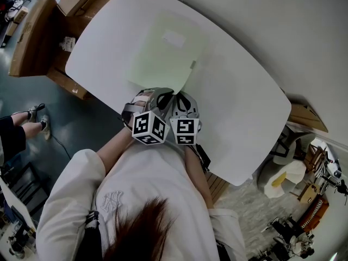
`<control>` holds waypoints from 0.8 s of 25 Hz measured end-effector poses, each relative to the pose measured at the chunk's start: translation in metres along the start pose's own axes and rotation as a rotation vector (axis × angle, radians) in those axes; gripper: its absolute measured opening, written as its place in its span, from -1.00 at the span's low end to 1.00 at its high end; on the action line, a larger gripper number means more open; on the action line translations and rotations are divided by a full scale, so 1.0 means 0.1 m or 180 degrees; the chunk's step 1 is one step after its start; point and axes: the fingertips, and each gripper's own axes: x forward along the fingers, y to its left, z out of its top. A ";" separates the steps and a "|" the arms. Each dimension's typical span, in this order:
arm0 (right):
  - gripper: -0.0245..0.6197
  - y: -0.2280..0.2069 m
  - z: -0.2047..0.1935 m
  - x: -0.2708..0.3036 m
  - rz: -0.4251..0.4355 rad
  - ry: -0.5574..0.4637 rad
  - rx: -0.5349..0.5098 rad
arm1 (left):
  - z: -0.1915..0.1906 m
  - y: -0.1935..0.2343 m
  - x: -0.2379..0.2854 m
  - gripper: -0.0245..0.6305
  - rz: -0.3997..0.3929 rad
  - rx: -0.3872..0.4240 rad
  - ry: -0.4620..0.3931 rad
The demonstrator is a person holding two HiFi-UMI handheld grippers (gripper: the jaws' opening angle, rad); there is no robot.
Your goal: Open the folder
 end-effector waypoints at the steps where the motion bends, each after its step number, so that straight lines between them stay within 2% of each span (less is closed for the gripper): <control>1: -0.90 0.00 0.00 0.00 0.0001 -0.0005 0.0000 | 0.00 0.00 0.00 -0.88 0.0003 -0.0002 -0.0002; 20: -0.90 0.00 -0.01 -0.01 -0.0003 -0.0012 -0.0005 | 0.03 0.02 -0.03 -0.89 0.0050 -0.0016 -0.0037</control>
